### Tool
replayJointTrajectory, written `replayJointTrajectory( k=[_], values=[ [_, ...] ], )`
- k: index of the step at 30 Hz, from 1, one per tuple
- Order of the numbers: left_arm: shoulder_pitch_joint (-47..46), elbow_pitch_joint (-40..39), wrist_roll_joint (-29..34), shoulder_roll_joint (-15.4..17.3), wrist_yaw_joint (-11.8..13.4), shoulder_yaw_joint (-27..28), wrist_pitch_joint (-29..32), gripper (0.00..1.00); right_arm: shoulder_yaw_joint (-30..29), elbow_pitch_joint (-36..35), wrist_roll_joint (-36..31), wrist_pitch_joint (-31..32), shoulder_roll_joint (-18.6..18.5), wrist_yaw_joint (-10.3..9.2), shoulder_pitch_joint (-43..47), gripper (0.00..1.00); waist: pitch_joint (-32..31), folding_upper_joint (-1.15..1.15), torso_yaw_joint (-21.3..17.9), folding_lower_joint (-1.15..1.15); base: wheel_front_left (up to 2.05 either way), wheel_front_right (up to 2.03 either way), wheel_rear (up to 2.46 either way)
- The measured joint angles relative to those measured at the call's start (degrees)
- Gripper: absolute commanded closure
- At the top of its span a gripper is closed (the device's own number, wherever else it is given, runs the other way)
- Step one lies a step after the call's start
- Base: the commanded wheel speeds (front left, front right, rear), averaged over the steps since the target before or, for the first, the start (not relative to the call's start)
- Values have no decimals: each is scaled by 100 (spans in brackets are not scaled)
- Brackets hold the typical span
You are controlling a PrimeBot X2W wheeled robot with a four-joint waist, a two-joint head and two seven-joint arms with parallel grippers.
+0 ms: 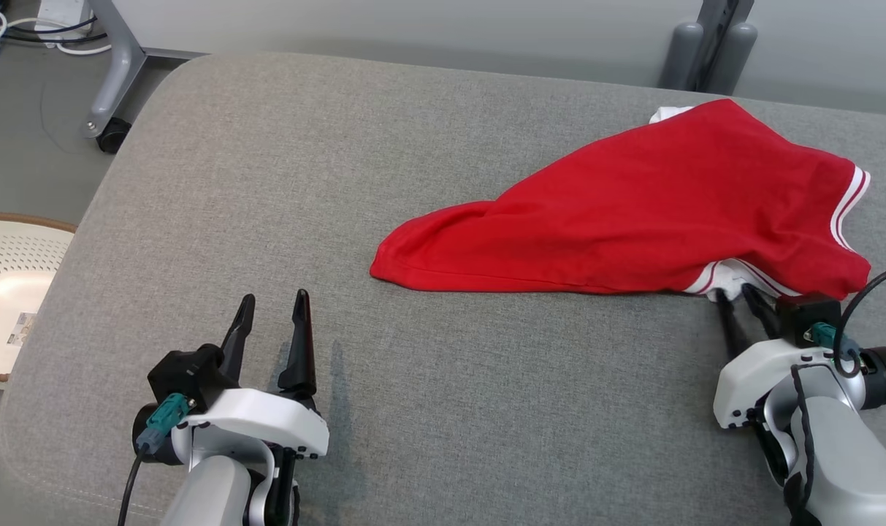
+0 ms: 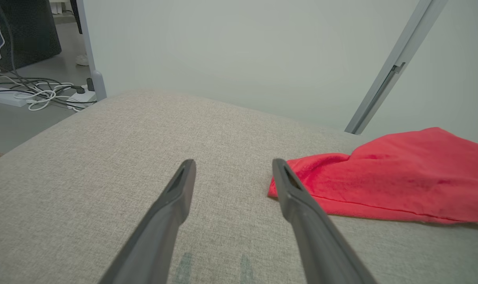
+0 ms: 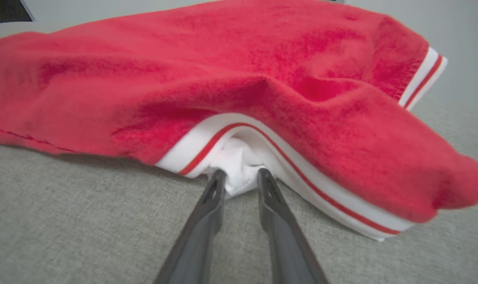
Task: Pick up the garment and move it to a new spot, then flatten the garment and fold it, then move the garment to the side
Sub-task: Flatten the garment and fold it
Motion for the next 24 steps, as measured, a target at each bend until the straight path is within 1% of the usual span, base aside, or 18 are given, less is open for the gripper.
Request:
replayJointTrajectory(
  k=[3, 4, 5, 10, 14, 19, 22, 24],
  values=[
    [24, -16, 1, -5, 2, 7, 0, 0, -35, 9, -18, 0, -35, 0, -15, 90, -24, 0, -4, 0, 0, 0, 0],
    [37, -19, 2, -7, 7, 12, 0, 0, -20, 13, -51, 0, -53, 0, -26, 97, -29, 0, -16, 0, 0, 0, 0],
    [56, -20, 5, -9, 7, 19, 0, 0, -10, 13, -52, 0, -62, 0, -40, 100, -33, 0, -32, 0, 0, 0, 0],
    [104, -32, 44, -11, 5, 59, 0, 0, 175, -100, -157, 0, -147, 0, -142, 100, -25, 0, -143, 0, 0, 0, 0],
    [130, -43, 49, -12, 4, 89, 0, 0, 604, -286, -289, 0, -278, 0, -148, 100, -40, 0, -297, 0, 0, 0, 0],
    [259, -48, 0, -16, 8, 81, 0, 0, 1262, -577, -421, 59, -676, 0, -149, 100, -160, 0, -506, 0, 0, 0, 0],
    [296, -65, -8, -18, 23, 78, 0, 0, 1613, -1053, -404, 311, -944, 0, -147, 100, -262, 0, -634, 0, 0, 0, 0],
    [361, -69, -23, -16, 25, 83, 0, 0, 1809, -1503, -333, 578, -1136, 0, -87, 100, -327, 0, -720, 0, 0, 0, 0]
  ],
)
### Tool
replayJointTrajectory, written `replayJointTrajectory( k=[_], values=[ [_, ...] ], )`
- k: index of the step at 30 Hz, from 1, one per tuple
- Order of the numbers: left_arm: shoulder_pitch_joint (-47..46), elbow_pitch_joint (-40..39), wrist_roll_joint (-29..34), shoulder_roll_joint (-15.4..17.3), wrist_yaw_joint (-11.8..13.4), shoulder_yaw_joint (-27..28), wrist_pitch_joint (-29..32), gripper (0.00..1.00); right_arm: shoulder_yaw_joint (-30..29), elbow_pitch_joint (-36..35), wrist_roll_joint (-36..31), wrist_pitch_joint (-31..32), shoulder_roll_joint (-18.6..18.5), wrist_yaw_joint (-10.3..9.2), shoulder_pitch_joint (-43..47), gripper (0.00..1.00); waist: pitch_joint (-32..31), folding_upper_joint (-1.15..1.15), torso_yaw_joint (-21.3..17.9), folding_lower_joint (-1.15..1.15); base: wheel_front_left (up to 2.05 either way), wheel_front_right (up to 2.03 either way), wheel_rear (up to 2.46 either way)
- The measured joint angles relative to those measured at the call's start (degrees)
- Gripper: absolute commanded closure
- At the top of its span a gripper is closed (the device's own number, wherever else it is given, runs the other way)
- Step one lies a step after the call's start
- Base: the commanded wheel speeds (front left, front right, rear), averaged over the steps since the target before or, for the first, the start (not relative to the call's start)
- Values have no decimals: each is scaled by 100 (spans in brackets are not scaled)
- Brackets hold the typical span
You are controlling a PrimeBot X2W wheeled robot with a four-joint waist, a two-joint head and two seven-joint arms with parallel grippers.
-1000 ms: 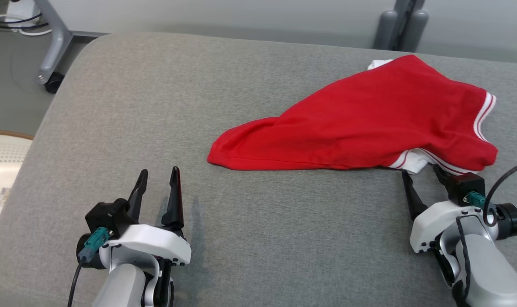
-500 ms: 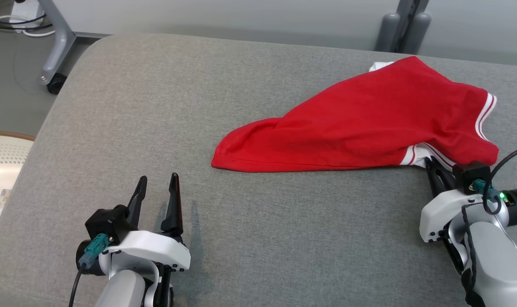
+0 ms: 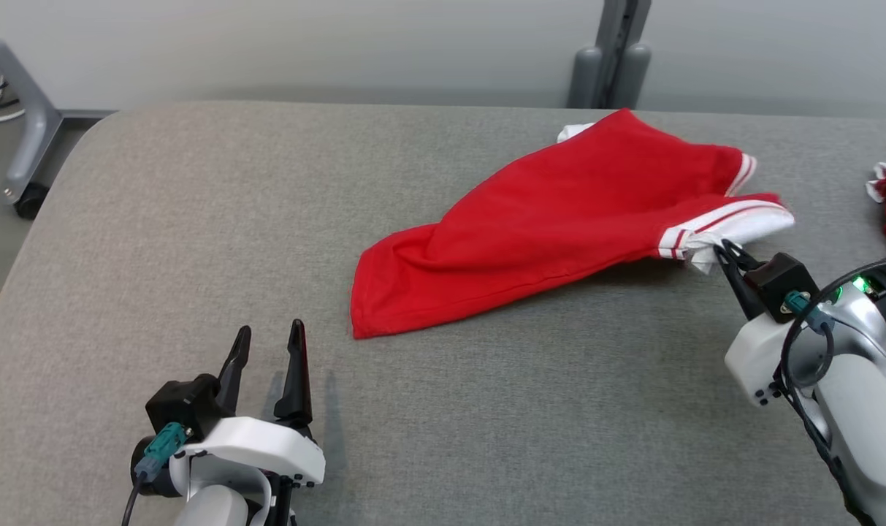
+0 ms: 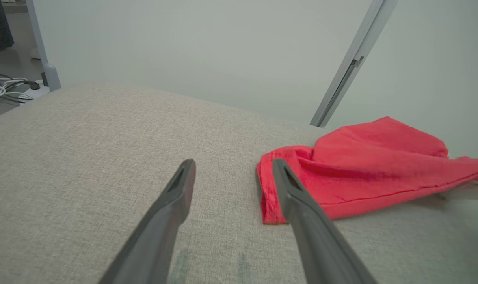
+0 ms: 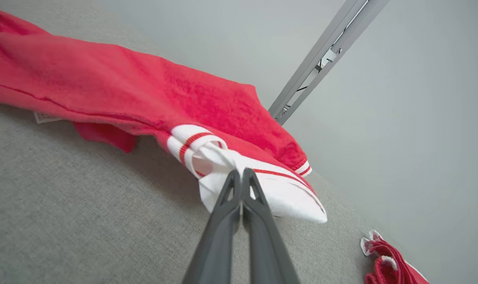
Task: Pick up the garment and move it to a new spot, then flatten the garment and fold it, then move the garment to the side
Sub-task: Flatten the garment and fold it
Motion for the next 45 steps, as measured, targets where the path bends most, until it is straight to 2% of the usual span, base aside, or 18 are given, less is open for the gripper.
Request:
replayJointTrajectory(
  k=[7, 10, 14, 17, 19, 21, 22, 25, 28, 35, 38, 40, 45],
  values=[
    [125, -41, -7, 0, 18, 25, 0, 0, 493, -2140, 519, 1428, -724, 0, 1009, 100, -167, 0, -276, 0, 0, 0, 0],
    [124, -74, -7, -3, 19, 24, 0, 0, 557, -2983, 787, 2000, -905, 0, 1612, 100, -178, 0, -350, 0, 0, 0, 0],
    [120, -88, 7, -1, 18, 40, 0, 0, 511, -3588, 1073, 2332, -826, 0, 2236, 100, -135, 0, -414, 0, 0, 0, 0],
    [109, -67, 21, -2, 14, 47, 0, 0, 449, -3676, 1144, 2338, -589, 0, 2488, 100, -113, 0, -447, 0, 0, 0, 0],
    [102, -55, 23, 0, 11, 51, 0, 0, 366, -3619, 1157, 2126, -393, 0, 2576, 100, -97, 0, -459, 0, 0, 0, 0],
    [90, -46, 30, -1, -1, 47, 0, 0, 241, -3497, 1133, 1900, -205, 0, 2586, 61, -85, 0, -462, 0, 0, 0, 0],
    [90, -38, 30, -1, -1, 43, 0, 0, 148, -3453, 1143, 1767, -83, 0, 2609, 0, -83, 0, -463, 0, 0, 0, 0],
    [88, -29, 38, -1, -3, 44, 0, 0, -12, -3367, 1339, 1547, 204, 0, 2719, 0, -81, 0, -457, 0, 0, 0, 0],
    [91, -18, 63, 0, -3, 60, 0, 0, -253, -3392, 1352, 1426, 198, 0, 2768, 0, -93, 0, -453, 0, 0, 0, 0],
    [95, -82, 96, -2, -9, 57, 0, 0, -1489, -3406, 1304, 1677, 200, -1, 2856, 0, -100, 0, -398, 0, 0, 0, 0],
    [83, -116, 99, -2, -9, 29, 0, 0, -1719, -3114, 1337, 1813, 125, 0, 2722, 0, -65, 0, -328, 0, 0, 0, 0],
    [57, -131, 98, 1, -9, 14, 0, 0, -1836, -2773, 1362, 1897, -11, 0, 2571, 0, -31, 0, -273, 0, 0, 0, 0],
    [-12, -155, 80, -2, -2, -19, 0, 0, -1961, -1852, 1627, 2047, -77, 0, 2170, 0, 69, 0, -101, 0, 0, 0, 0]
  ],
)
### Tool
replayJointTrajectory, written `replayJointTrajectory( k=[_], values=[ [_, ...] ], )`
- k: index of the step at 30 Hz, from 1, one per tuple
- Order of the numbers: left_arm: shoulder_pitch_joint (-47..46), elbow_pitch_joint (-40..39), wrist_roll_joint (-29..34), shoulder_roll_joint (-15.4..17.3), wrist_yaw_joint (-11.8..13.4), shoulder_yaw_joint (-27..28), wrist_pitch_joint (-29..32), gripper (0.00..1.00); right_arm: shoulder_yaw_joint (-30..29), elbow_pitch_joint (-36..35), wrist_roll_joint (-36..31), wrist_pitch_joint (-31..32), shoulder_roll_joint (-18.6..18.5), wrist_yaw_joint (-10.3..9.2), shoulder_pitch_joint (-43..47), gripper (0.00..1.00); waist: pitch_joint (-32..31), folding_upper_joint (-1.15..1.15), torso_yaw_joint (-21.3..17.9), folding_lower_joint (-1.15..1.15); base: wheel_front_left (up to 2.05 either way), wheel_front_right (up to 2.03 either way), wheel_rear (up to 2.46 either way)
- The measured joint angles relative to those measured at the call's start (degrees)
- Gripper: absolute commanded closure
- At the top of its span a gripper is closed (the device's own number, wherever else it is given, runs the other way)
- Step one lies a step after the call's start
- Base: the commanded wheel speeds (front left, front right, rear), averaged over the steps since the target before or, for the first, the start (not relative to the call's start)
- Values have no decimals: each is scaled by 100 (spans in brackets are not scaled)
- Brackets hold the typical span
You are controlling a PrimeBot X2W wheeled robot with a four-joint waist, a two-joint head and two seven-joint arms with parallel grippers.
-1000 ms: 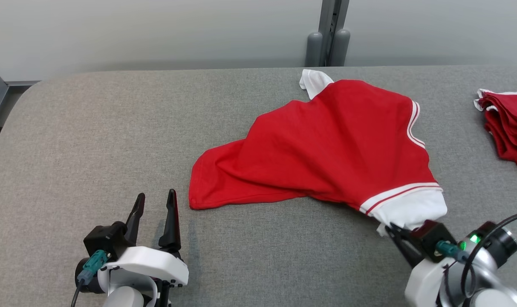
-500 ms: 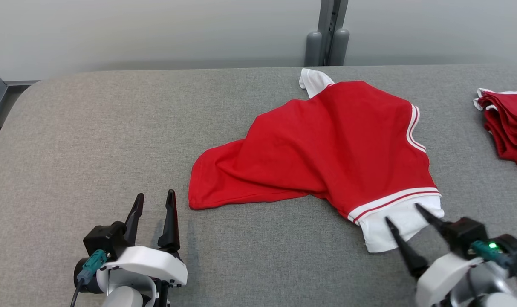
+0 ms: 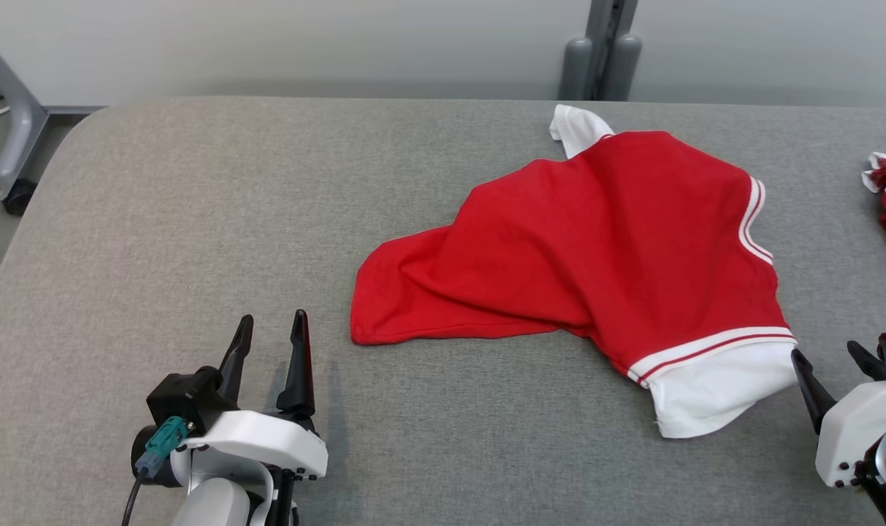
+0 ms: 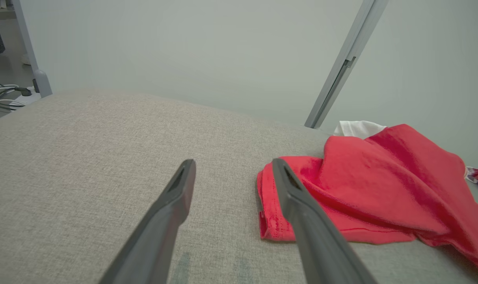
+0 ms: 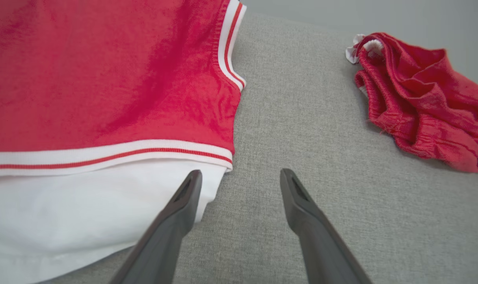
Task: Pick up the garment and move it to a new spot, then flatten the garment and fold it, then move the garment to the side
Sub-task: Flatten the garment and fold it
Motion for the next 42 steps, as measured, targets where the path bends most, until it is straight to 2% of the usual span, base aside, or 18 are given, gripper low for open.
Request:
replayJointTrajectory(
  k=[10, 11, 12, 15, 27, 33, 38, 39, 40, 41, 42],
  values=[
    [-8, -16, -1, 2, 26, 3, 0, 0, 237, 980, 1063, 326, 18, -1, -431, 0, 127, 0, 268, 0, 0, 0, 0],
    [-8, -15, -1, 2, 26, 4, 0, 0, 286, 1020, 1157, 346, -3, -2, -472, 20, 132, 0, 283, 0, 0, 0, 0],
    [-8, -15, -1, 2, 26, 5, 0, 0, 334, 1062, 1238, 345, -29, -2, -509, 54, 135, 0, 297, 0, 0, 0, 0],
    [-10, -13, 0, 0, 19, 2, 0, 0, 513, 1156, 1421, 252, -120, -2, -612, 100, 146, 0, 337, 0, 0, 0, 0],
    [-78, -7, 10, 1, 0, -40, 0, 0, 782, 1783, 1355, -268, -667, -1, -1571, 100, 199, 0, 462, 0, 0, 0, 0],
    [-102, -2, 22, 2, -8, -112, 0, 0, 673, 2410, 750, -779, -880, 0, -2152, 100, 246, 0, 544, 0, 0, 0, 0],
    [-101, 51, 36, 3, -36, -222, 0, 0, 433, 3012, 363, -1196, -805, 0, -2487, 100, 239, 0, 570, 0, 0, 0, 0],
    [-101, 59, 37, 2, -49, -260, 0, 0, 376, 3138, 320, -1259, -757, 0, -2535, 77, 230, 0, 566, 0, 0, 0, 0],
    [-102, 74, 37, 2, -53, -294, 0, 0, 361, 3234, 269, -1328, -709, 0, -2569, 59, 219, 0, 560, 0, 0, 0, 0],
    [-102, 87, 35, 0, -56, -324, 0, 0, 364, 3321, 222, -1390, -659, 0, -2595, 0, 207, 0, 547, 0, 0, 0, 0],
    [-102, 91, 35, 1, -55, -341, 0, 0, 377, 3400, 177, -1445, -608, 0, -2618, 0, 195, 0, 527, 0, 0, 0, 0]
  ],
)
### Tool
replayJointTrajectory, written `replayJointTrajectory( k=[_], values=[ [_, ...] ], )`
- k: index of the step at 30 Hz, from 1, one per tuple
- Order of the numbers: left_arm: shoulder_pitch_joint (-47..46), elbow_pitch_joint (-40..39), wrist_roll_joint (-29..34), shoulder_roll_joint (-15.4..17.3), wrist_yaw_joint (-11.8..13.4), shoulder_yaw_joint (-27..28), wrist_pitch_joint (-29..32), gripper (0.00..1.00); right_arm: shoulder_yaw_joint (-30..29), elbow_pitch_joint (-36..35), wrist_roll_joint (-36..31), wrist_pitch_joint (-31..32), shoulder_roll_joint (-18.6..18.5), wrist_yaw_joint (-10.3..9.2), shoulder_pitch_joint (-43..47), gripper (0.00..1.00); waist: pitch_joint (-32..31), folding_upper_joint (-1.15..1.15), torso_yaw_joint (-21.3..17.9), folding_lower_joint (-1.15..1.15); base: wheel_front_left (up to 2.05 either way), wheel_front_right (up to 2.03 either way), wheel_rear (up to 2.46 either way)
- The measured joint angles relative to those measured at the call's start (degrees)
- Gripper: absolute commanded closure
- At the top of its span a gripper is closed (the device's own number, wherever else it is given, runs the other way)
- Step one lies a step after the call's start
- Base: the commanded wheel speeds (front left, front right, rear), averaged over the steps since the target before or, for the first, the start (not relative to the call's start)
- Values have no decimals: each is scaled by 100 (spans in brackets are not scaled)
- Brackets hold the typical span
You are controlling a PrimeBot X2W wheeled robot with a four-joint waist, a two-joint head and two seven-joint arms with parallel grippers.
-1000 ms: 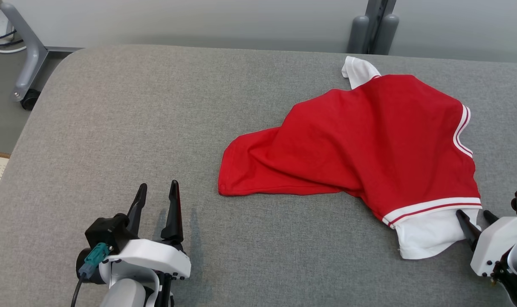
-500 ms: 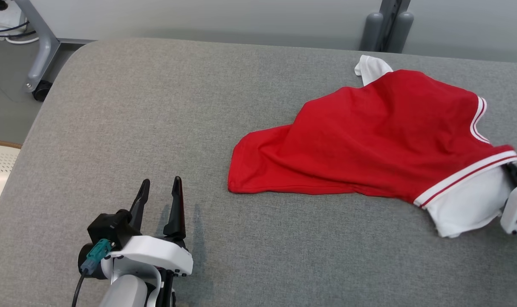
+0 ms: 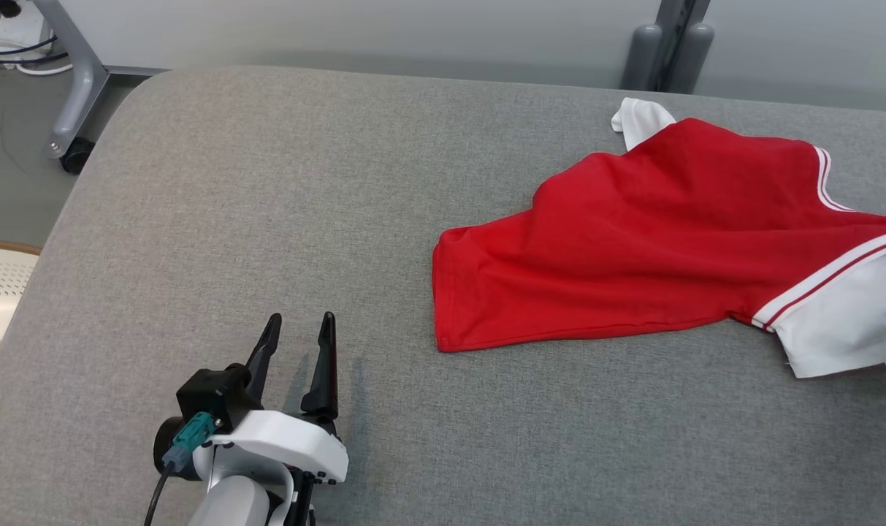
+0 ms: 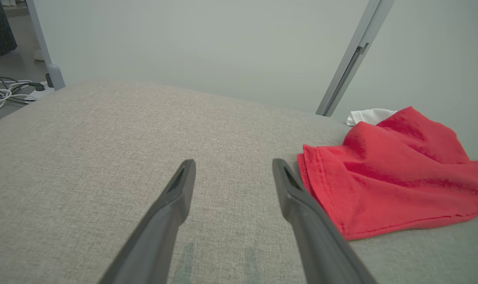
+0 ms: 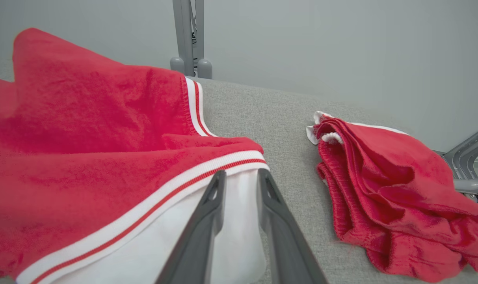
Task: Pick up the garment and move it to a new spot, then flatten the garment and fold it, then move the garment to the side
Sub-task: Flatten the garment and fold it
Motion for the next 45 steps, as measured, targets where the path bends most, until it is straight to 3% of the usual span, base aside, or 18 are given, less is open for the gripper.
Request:
replayJointTrajectory(
  k=[10, 16, 25, 30, 33, 45],
  values=[
    [26, -15, 36, 2, 5, 26, -1, 0, 92, 56, 57, -828, 163, 0, 22, 0, -176, 0, -345, 0, 0, 0, 0],
    [112, -80, 49, -1, 4, 18, 0, 0, 32, -489, 241, -1116, 332, 0, 652, 0, -293, 0, -594, 0, 0, 0, 0],
    [233, -123, 68, -1, 5, 100, 0, 0, -364, -1664, 247, -1170, 1013, 0, 2108, 0, -355, 0, -838, 0, 0, 0, 0],
    [237, -115, 87, -1, -4, 118, 0, 0, -715, -1856, 74, -1171, 1183, 0, 2307, 0, -329, 0, -894, 0, 0, 0, 0],
    [226, -110, 107, -1, -24, 109, 0, 0, -894, -1801, 16, -1168, 1283, -1, 2175, 0, -292, 0, -877, 0, 0, 0, 0],
    [94, -85, 115, 2, -46, 130, 0, 0, -1864, -241, -521, -1016, 1180, 0, 1015, 0, -56, 0, -457, 0, 0, 0, 0]
  ],
)
